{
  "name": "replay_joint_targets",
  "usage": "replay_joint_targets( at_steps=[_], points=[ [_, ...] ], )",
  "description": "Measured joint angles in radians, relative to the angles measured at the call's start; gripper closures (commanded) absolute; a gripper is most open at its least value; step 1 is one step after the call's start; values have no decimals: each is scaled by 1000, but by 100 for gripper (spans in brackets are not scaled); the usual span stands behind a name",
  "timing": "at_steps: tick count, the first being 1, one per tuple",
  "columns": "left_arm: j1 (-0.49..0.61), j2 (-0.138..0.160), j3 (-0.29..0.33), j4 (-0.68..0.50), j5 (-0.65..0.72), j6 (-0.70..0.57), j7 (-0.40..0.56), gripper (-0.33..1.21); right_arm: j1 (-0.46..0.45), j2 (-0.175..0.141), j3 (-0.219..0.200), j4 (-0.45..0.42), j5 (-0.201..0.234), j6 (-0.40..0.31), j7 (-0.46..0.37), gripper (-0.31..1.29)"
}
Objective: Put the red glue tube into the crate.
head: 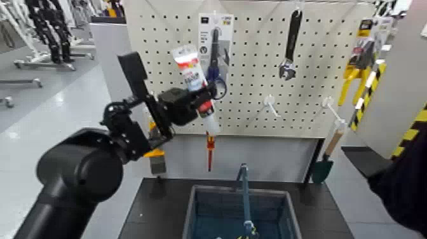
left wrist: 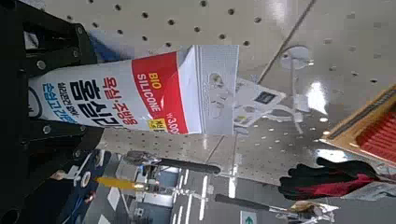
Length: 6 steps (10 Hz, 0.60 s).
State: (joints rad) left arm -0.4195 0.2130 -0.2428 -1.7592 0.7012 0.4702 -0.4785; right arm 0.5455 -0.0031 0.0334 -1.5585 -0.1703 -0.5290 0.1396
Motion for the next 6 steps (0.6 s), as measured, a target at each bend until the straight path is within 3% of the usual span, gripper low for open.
replay_joint_targets(
  at_steps=[6],
  points=[
    [65,-52,-36,91,47,55,-52,118,-1,0,3,-3,0,2,0,14]
  ],
)
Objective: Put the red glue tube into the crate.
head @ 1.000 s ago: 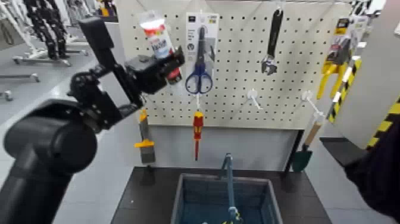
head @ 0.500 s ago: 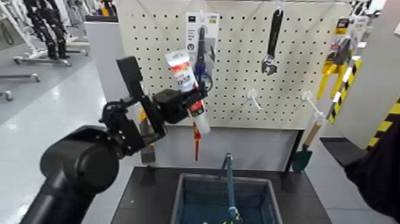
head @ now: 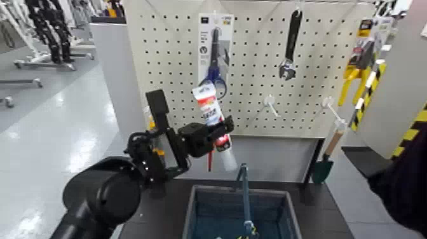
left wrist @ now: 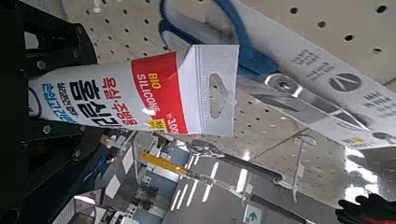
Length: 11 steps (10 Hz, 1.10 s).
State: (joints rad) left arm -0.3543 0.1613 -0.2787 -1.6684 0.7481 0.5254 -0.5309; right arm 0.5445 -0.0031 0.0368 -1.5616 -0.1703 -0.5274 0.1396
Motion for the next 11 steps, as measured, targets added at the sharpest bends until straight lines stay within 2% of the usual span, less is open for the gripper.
replay_joint_targets(
  at_steps=[4,11],
  points=[
    [50,-8,-11,43,-5,36,-39,118,0,0,1,-1,0,1,0,14],
    [100,-5,-2,87,-68,82,-96,118,0,0,0,-1,0,1,0,14]
  ],
)
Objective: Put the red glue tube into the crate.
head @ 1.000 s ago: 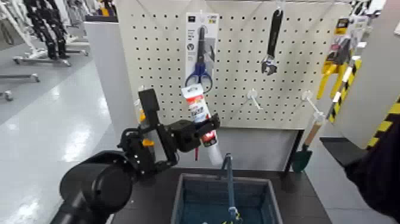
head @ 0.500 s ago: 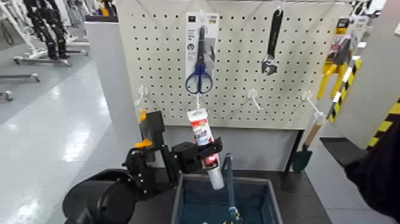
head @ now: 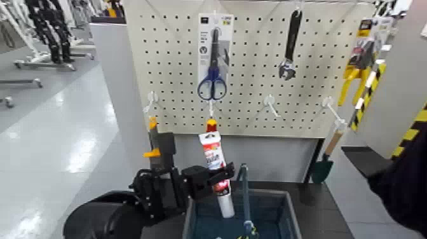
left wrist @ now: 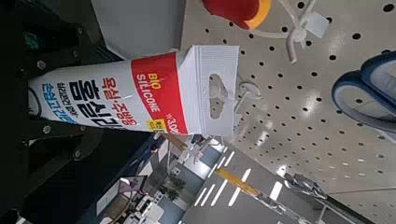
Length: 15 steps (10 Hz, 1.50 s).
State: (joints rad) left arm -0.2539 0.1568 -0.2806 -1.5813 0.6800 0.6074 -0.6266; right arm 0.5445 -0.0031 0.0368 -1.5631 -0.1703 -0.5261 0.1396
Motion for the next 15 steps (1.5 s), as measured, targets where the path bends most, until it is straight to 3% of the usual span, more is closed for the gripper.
replay_joint_targets(
  at_steps=[11,13,15],
  points=[
    [23,14,-3,122,-69,3,-61,116,1,0,0,-1,0,-3,0,14],
    [28,15,-1,129,-76,5,-61,103,2,0,0,-2,0,-3,0,14],
    [30,18,-1,129,-91,5,-60,-17,2,0,0,-2,0,-3,0,14]
  ],
)
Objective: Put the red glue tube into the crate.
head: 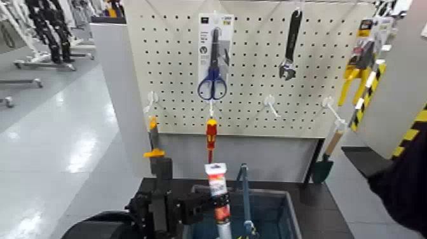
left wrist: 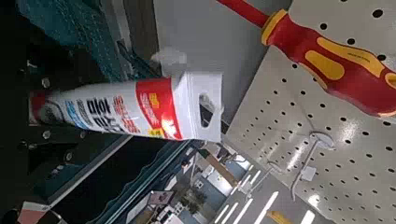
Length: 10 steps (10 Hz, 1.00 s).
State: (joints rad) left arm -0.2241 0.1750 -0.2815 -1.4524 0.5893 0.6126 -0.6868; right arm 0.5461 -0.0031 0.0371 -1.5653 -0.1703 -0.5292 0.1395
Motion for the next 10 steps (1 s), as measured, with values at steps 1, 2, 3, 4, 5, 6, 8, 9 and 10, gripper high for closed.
replay_joint_targets(
  at_steps=[1,2,3,4,5,6,8,9,10],
  points=[
    [0,-1,2,-2,-10,-3,0,-18,0,0,0,0,0,0,0,14],
    [-2,-2,2,-4,-15,-4,-2,-17,0,0,0,0,0,0,0,14],
    [-4,-2,1,-4,-17,-6,-3,-17,0,0,0,0,0,0,0,14],
    [-6,-3,0,-4,-17,-7,-3,-17,0,0,0,1,0,0,0,14],
    [-7,-3,-1,-4,-17,-7,-4,-17,0,0,0,1,0,0,0,14],
    [-8,-4,-1,-3,-18,-9,-5,-17,0,0,0,1,0,0,0,14],
    [-8,-5,-1,-5,-18,-10,-5,-17,0,0,0,1,0,0,0,14],
    [-8,-5,-1,-7,-18,-10,-5,-17,0,0,0,1,0,0,0,14],
    [-9,-4,-1,-18,-30,-15,-5,-15,0,0,0,1,0,0,0,14]
  ],
)
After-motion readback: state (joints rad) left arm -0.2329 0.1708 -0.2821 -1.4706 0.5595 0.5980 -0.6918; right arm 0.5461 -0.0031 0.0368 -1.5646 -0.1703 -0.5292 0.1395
